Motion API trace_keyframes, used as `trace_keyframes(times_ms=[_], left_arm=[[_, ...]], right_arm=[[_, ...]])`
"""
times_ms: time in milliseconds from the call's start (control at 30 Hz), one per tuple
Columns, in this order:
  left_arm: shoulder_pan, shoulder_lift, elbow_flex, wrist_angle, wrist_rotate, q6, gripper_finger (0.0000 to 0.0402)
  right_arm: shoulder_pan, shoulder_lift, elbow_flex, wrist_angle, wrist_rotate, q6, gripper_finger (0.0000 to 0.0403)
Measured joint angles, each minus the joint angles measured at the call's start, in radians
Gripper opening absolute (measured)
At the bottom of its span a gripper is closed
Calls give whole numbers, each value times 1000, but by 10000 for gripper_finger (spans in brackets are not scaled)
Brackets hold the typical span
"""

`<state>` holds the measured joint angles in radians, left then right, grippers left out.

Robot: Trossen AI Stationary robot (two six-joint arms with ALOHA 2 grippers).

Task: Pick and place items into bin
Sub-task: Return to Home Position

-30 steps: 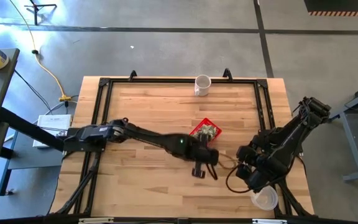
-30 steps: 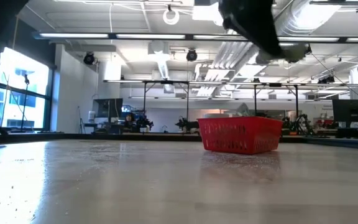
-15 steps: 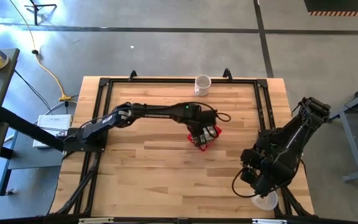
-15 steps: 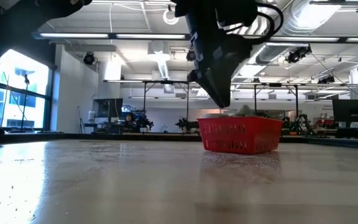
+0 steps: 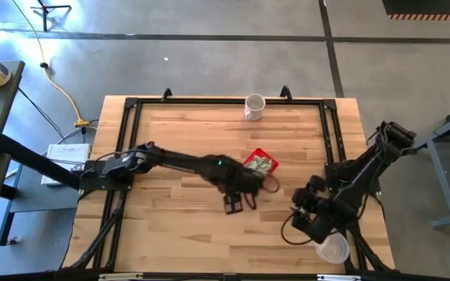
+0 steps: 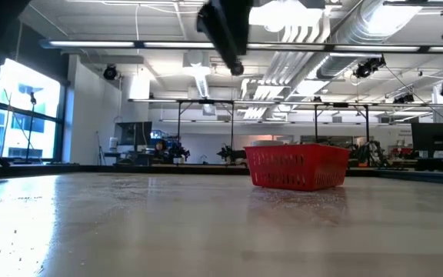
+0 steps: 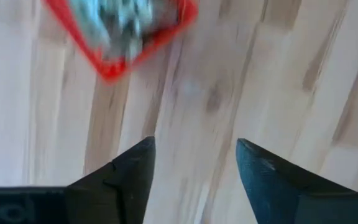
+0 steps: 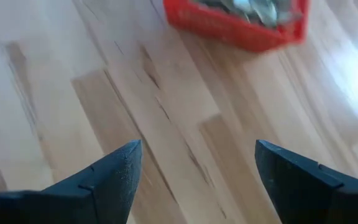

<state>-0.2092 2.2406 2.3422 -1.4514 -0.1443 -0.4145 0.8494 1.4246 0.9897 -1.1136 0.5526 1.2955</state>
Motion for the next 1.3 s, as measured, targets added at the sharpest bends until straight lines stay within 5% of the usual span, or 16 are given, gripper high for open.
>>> trace_keyframes(times_ms=[267, 400, 533, 733, 900, 1000, 1100, 1300], left_arm=[[-144, -39, -84, -17, -4, -155, 205], [-194, -83, -84, 244, -15, -80, 175], [-164, -106, -127, 379, -70, 30, 134], [-3, -111, -340, 743, 128, 54, 69], [54, -229, -524, 1000, 186, 43, 26], [82, -342, -625, 1115, 143, 18, 24], [111, -447, -664, 961, 75, -55, 53], [67, -578, -674, 758, -80, -50, 134]], right_arm=[[-166, -60, -4, 246, -52, -283, 302], [-205, -142, -4, 382, -91, -416, 302], [-229, -270, -4, 328, -93, -472, 302], [-164, -550, -40, 82, 8, -281, 302], [-56, -810, -205, 83, 41, -138, 302], [-43, -929, -286, 80, -32, -114, 302], [-44, -1024, -338, 152, -66, -6, 302], [-46, -1106, -418, 628, 135, -476, 303]])
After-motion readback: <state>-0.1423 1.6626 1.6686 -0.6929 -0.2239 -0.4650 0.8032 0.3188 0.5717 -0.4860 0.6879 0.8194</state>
